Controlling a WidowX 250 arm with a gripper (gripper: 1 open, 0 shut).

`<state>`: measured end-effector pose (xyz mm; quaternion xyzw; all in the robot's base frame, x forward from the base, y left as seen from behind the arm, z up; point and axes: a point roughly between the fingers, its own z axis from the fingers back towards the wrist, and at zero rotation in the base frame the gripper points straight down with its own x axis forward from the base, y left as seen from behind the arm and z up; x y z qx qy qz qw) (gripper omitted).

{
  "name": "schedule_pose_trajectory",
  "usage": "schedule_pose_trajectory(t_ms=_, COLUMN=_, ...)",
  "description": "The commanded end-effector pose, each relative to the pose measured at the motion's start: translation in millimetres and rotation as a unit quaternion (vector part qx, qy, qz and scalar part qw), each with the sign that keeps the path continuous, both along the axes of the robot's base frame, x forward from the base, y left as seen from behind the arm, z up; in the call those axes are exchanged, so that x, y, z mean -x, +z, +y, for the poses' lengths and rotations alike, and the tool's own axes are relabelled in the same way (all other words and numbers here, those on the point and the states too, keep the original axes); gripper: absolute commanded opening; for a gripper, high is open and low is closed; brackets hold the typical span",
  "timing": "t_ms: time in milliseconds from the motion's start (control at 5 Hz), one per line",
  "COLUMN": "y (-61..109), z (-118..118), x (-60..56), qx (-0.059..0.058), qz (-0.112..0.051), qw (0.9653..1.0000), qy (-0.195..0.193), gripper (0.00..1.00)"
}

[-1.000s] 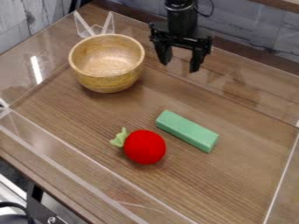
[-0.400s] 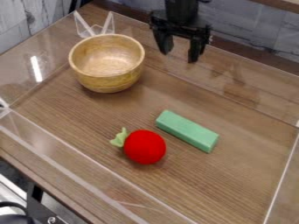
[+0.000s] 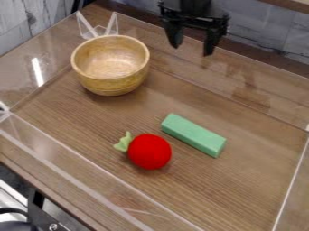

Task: Move the red fruit to the right side of the table

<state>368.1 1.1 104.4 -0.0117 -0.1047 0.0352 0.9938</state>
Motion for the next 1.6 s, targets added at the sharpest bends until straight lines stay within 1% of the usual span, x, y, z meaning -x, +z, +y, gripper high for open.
schedule_pose_trajectory(t_ms=0, y=20.4, z=17, x=-5.0, qx=-0.012, qz=-0.042, qw=0.999, qy=-0.003, gripper=1.0)
schedule_pose_trajectory(t_ms=200, y=11.1, z=34, x=-2.2, qx=-0.02, qz=-0.042, qw=0.9987, qy=-0.02, gripper=1.0)
schedule_pose_trajectory(t_ms=400, y=15.4, z=39, x=-2.0, qx=-0.021, qz=-0.049, qw=0.9981, qy=-0.031, gripper=1.0)
schedule_pose_trajectory(t_ms=600, y=17.3, z=40, x=-1.8, qx=-0.024, qz=-0.056, qw=0.9976, qy=-0.032, gripper=1.0)
schedule_pose_trajectory(t_ms=800, y=21.7, z=38, x=-1.3, qx=-0.024, qz=-0.066, qw=0.9971, qy=-0.03, gripper=1.0)
schedule_pose_trajectory(t_ms=1000, y=22.5, z=46, x=-1.8, qx=-0.025, qz=-0.075, qw=0.9965, qy=-0.028, gripper=1.0)
schedule_pose_trajectory(t_ms=1200, y=19.1, z=54, x=-1.7, qx=-0.028, qz=-0.079, qw=0.9961, qy=-0.029, gripper=1.0)
schedule_pose_trajectory(t_ms=1400, y=26.1, z=64, x=-1.7, qx=-0.024, qz=-0.084, qw=0.9958, qy=-0.026, gripper=1.0)
